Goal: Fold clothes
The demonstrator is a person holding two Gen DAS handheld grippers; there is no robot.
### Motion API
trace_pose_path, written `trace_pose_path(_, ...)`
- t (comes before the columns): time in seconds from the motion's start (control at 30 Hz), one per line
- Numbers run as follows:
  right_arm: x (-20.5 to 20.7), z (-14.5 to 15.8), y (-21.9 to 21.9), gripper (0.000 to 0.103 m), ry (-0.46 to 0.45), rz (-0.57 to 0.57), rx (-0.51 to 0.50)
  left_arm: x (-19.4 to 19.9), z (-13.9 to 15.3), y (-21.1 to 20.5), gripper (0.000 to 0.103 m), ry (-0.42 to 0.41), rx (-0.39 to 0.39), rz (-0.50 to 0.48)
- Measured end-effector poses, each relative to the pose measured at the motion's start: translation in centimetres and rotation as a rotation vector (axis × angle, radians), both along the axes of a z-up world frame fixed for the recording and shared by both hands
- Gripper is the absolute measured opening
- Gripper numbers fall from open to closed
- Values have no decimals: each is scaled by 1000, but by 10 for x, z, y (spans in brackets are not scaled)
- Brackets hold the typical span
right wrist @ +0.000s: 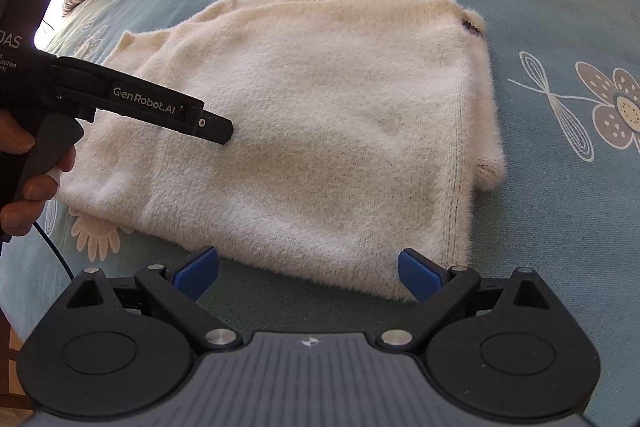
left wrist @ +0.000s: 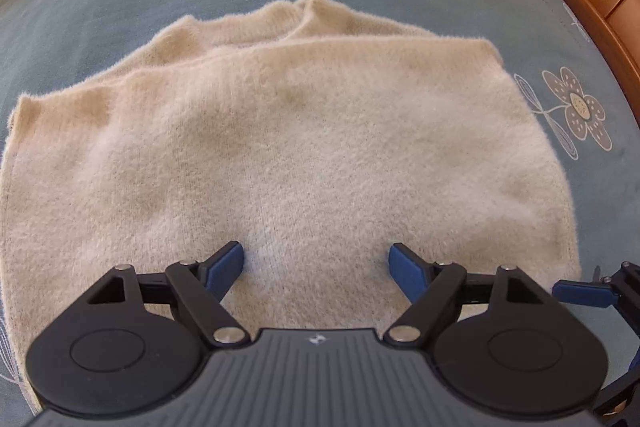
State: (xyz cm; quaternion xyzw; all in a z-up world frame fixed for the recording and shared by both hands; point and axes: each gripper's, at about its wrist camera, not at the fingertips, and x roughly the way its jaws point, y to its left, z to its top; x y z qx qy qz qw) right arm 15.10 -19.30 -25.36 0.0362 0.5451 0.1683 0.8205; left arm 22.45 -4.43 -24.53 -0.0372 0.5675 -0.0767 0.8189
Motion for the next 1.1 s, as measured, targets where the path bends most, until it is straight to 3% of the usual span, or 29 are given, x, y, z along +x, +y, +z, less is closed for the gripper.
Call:
trace_pose_path(0.13, 3, 3, 1, 98, -5, -9, -2, 1, 13, 17, 80, -14, 17, 42)
trace_pose_path(0.4, 10, 8, 2, 98, -15, -27, -6, 17, 8, 71, 80, 9, 87, 153)
trace_pose_path(0.53, 12, 5, 5, 98, -4, -49, -13, 22, -9, 89, 81, 56, 83, 172)
trace_pose_path(0.67, 14, 10, 11, 98, -8, -58, -6, 15, -3, 98, 81, 19, 43, 180)
trace_pose_path(0.77, 23, 20, 19, 98, -25, -62, 55, 11, 6, 102, 81, -27, 3, 151)
trace_pose_path(0.93, 47, 29, 36, 100, -52, -54, 181, 14, 6, 120, 81, -24, -21, 164)
trace_pose_path(1.1, 85, 8, 60, 101, -27, -19, 291, 16, -6, 148, 81, 9, -58, 211)
